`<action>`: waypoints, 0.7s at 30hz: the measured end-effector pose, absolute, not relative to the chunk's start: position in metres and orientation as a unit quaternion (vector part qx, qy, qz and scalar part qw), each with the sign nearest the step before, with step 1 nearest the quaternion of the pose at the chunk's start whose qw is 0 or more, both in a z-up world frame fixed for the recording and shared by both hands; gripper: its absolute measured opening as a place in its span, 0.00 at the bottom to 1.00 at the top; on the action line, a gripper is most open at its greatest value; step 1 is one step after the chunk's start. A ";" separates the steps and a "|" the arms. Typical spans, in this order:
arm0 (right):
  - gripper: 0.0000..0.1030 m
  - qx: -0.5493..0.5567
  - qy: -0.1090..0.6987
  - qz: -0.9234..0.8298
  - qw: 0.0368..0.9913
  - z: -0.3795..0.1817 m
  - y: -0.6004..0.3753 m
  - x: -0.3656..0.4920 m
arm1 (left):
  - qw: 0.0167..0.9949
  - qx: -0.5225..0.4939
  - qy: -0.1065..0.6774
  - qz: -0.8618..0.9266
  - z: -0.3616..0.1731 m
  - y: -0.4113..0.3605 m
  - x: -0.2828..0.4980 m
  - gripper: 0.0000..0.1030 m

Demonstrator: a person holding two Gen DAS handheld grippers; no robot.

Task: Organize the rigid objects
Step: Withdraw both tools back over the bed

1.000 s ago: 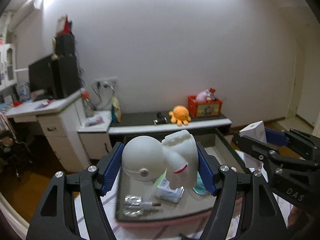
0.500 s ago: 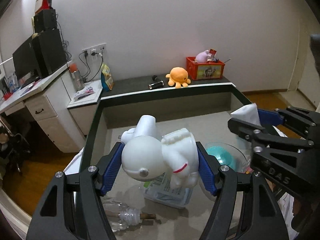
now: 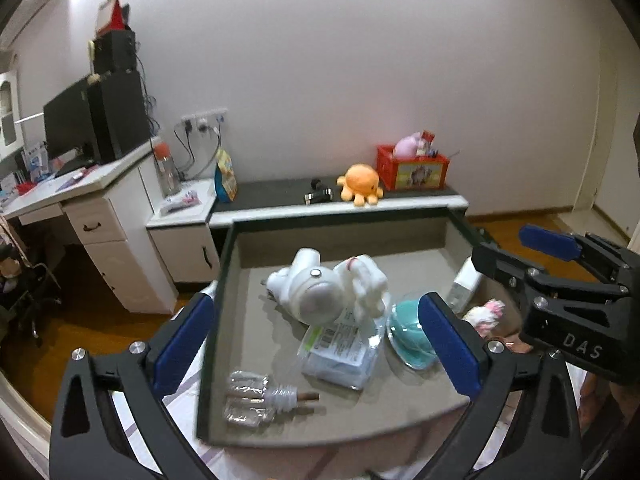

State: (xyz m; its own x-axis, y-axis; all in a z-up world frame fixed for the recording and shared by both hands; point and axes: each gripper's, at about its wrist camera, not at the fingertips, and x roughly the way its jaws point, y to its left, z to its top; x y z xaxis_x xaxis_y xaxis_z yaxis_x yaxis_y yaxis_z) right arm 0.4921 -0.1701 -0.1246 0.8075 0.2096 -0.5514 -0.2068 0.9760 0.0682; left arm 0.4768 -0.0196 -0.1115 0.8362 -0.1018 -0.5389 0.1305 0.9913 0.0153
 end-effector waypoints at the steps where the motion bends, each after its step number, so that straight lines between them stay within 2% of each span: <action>1: 0.79 0.003 0.283 0.112 0.952 -0.119 -0.170 0.485 | 0.961 0.024 0.270 -0.059 -0.106 -0.017 0.467 1.00; 7: 0.82 0.004 0.223 0.125 0.967 -0.081 -0.170 0.406 | 0.976 0.020 0.210 -0.048 -0.071 -0.003 0.392 1.00; 9: 0.86 0.012 0.206 0.134 0.969 -0.074 -0.169 0.380 | 0.980 0.018 0.193 -0.046 -0.063 0.001 0.366 1.00; 11: 1.00 0.027 0.192 0.150 0.969 -0.068 -0.169 0.352 | 0.981 0.013 0.188 -0.051 -0.058 0.003 0.340 1.00; 21: 1.00 0.014 0.134 0.125 0.983 -0.073 -0.165 0.235 | 0.991 -0.005 0.124 -0.042 -0.061 0.009 0.221 1.00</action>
